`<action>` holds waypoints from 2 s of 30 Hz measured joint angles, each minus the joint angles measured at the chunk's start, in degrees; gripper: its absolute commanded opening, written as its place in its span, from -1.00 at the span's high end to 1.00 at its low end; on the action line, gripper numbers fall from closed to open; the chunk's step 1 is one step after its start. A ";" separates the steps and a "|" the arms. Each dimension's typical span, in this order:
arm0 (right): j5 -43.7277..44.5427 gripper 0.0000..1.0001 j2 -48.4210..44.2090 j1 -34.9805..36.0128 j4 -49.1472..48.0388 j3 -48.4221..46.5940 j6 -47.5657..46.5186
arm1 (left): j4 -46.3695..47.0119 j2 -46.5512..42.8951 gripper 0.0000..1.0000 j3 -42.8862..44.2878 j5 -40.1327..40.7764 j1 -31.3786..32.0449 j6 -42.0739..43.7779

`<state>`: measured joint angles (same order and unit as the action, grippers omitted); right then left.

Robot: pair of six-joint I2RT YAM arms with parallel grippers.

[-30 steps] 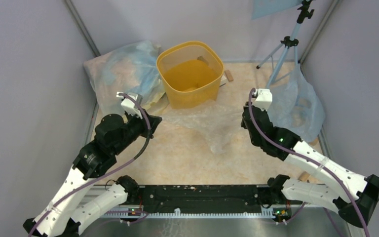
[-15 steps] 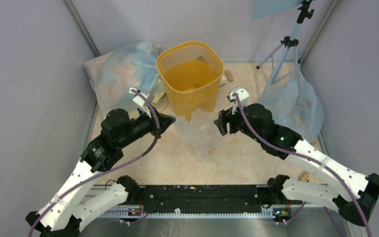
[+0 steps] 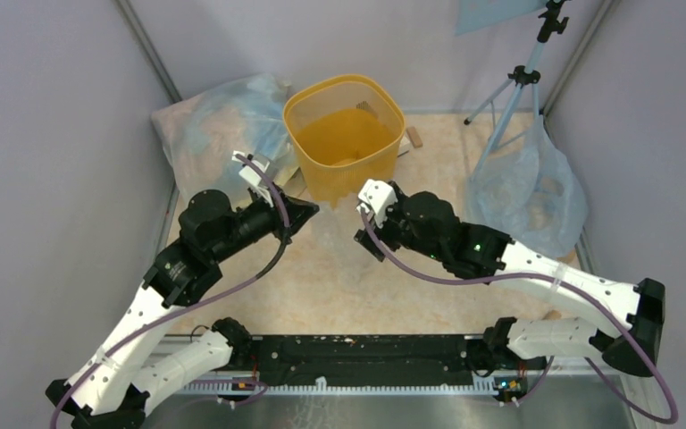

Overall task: Put the trash bags into the trash bin
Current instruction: Unfold the trash bag at the center of the board.

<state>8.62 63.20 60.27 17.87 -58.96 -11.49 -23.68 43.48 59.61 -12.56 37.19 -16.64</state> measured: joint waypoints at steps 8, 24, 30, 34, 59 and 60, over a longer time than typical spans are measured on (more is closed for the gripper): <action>2.69 1.00 4.04 0.02 0.20 -5.03 -3.80 | -0.50 1.44 1.00 3.63 0.44 0.00 1.90; 24.30 1.00 -1.97 -3.32 6.84 -16.33 15.52 | -11.82 1.66 0.26 7.41 23.10 0.00 3.54; 27.50 1.00 -3.10 -4.22 10.75 -17.29 21.77 | -13.88 1.40 -0.96 4.72 24.74 0.00 3.21; 27.56 1.00 -1.40 -4.20 13.33 -18.34 24.09 | -9.79 -1.73 -0.98 -1.11 16.39 0.00 1.62; 25.99 1.00 1.33 -4.22 14.88 -20.94 28.63 | 26.23 2.86 -0.74 -22.84 -3.02 0.02 -15.50; 26.14 1.00 1.27 -4.22 14.88 -20.94 28.63 | 26.53 2.80 -0.79 -22.82 -2.60 0.02 -15.76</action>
<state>34.76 64.47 56.05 32.75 -79.90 17.15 2.85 46.28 36.80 -15.16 37.21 -32.40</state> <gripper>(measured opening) 0.004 0.847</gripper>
